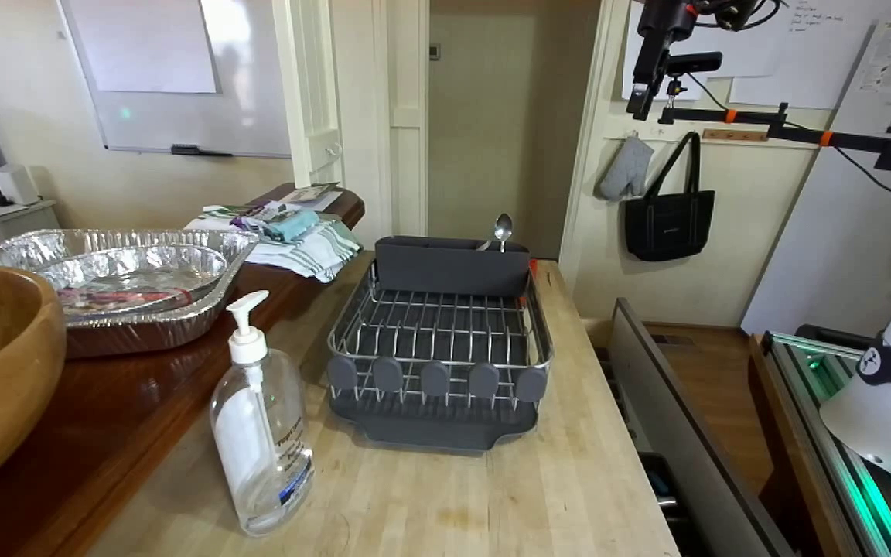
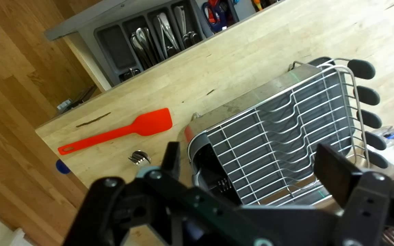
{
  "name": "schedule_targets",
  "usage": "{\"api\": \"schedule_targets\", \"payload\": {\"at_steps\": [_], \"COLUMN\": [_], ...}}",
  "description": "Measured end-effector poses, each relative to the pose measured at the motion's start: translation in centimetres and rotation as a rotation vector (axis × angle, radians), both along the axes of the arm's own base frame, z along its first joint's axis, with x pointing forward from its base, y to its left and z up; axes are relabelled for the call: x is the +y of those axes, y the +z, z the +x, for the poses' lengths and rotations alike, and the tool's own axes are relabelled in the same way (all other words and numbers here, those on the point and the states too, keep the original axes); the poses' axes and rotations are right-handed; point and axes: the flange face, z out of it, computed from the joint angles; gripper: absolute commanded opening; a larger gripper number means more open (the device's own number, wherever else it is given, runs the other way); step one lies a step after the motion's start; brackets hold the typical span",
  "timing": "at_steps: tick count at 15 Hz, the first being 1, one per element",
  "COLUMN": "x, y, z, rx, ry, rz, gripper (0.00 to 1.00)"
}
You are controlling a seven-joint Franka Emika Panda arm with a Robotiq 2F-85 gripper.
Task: Put the silver fork on the dishrack.
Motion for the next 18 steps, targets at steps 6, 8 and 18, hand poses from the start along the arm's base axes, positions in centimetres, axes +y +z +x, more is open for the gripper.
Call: {"api": "schedule_targets", "payload": {"at_steps": [6, 8, 18], "x": [-4.0, -4.9, -6.7], "y": [-2.6, -3.9, -6.1], "z": [4.2, 5.7, 8.5], "rx": [-0.082, -0.081, -0.03], "ry": [0.038, 0.053, -0.024], "rz": [-0.005, -0.002, 0.003], "gripper": [1.0, 1.0, 1.0]}}
